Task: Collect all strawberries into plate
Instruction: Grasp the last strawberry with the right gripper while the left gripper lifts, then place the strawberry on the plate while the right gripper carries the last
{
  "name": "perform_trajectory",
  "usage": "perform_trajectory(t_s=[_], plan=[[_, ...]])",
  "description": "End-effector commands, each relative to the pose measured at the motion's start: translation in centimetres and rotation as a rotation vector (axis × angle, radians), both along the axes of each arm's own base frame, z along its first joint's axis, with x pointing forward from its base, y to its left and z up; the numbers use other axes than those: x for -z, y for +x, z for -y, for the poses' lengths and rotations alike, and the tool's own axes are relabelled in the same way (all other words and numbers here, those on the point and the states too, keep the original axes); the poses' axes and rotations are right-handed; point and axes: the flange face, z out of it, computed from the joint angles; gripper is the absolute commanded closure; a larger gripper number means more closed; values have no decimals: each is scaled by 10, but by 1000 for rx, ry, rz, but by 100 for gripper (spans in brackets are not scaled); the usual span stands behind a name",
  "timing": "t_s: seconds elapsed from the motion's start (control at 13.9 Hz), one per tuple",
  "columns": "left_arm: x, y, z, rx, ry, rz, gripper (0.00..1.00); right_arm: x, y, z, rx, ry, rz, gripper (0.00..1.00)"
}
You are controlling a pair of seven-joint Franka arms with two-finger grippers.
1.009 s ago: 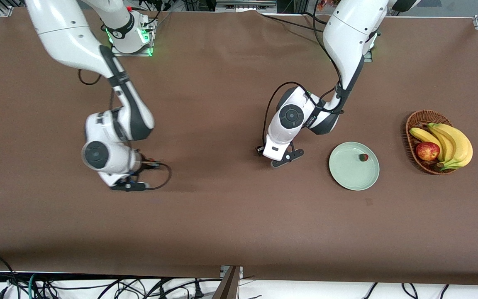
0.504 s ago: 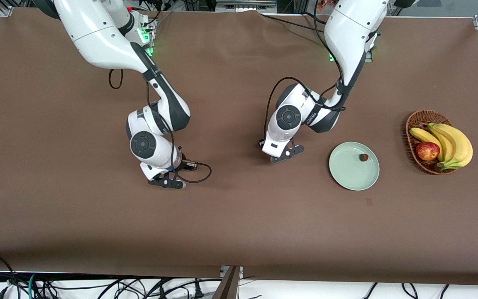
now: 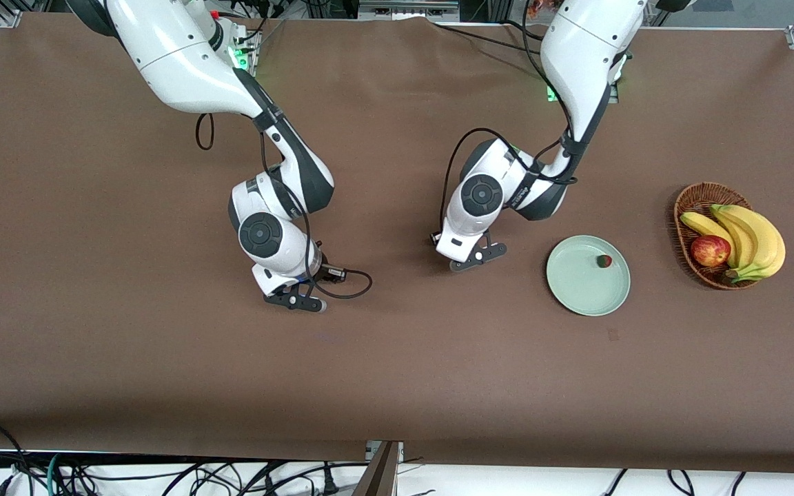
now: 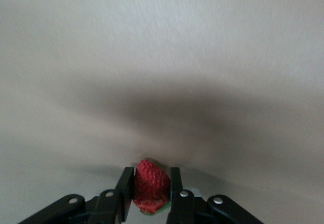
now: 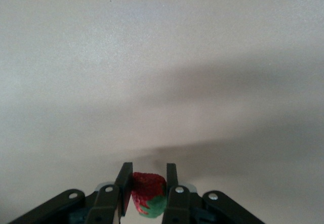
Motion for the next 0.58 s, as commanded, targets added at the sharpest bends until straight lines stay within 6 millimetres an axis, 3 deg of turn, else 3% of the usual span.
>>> perform_trajectory(t_s=[0.0, 0.14, 0.29, 0.43, 0.5], plan=[[-39, 26, -48, 78, 3, -7, 93, -7, 6, -10, 30, 21, 21, 95], [-58, 43, -89, 146, -7, -29, 92, -11, -1, -39, 49, 55, 49, 95], [-83, 55, -128, 254, -29, -44, 92, -12, -11, -84, 88, 73, 60, 95], [-93, 70, -169, 420, -69, -58, 88, -13, -23, -128, 143, 101, 69, 95], [-88, 75, -188, 508, -92, -59, 88, -17, -30, -153, 162, 122, 78, 95]])
